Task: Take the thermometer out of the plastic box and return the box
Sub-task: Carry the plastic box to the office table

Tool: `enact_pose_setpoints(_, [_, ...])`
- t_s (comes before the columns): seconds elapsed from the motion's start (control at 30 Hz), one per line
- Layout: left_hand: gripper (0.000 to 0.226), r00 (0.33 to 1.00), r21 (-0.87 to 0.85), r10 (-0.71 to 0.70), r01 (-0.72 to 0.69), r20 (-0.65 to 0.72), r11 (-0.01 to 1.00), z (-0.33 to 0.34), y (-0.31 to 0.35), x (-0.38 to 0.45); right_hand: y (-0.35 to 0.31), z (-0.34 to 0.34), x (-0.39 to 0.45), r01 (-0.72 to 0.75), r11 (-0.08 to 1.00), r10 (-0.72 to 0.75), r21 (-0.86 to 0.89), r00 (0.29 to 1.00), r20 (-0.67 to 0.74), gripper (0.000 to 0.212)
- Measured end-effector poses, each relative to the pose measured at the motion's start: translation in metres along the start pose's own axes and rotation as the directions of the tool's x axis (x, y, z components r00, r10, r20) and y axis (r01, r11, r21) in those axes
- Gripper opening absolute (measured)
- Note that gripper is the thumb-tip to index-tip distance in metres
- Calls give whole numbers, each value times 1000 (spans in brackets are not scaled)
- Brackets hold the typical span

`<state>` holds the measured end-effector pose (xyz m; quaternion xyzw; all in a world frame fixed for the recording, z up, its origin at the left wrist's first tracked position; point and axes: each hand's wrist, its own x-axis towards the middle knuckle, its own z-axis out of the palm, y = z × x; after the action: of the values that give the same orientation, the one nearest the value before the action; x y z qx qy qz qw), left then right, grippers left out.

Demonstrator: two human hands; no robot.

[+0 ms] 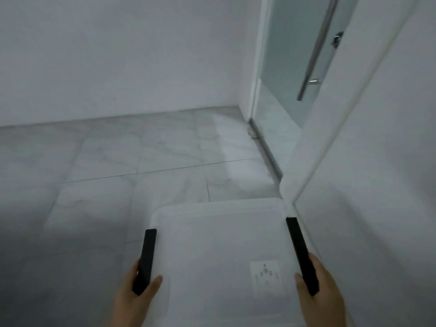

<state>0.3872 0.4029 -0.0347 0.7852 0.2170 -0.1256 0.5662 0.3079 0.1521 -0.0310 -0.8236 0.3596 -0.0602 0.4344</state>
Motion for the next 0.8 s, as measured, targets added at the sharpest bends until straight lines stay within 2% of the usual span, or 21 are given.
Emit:
enact_pose_setpoints(0.1, [60, 997, -81, -22, 17, -70, 997, -6, 10, 55, -35, 40, 54, 32, 999, -30, -23, 997, 75, 51])
enact_pose_setpoints(0.23, [60, 987, -167, -74, 51, -140, 985, 3, 35, 143, -88, 92, 146, 90, 995, -85, -43, 991, 102, 49])
enact_pose_setpoints(0.43, [59, 927, -244, -106, 17, -359, 970, -7, 116, 283, -215, 192, 298, 285, 958, -269, -43, 938, 220, 47])
enact_pose_setpoints(0.67, [59, 807, -370, -234, 21, -542, 929, -51, 182, 420, -366, 334, 419, 403, 914, -328, -41, 797, 507, 52])
enact_pose_setpoints(0.8, [56, 729, -404, -303, 40, -614, 914, -96, 193, 509, -446, 436, 457, 494, 868, -370, -54, 715, 594, 47])
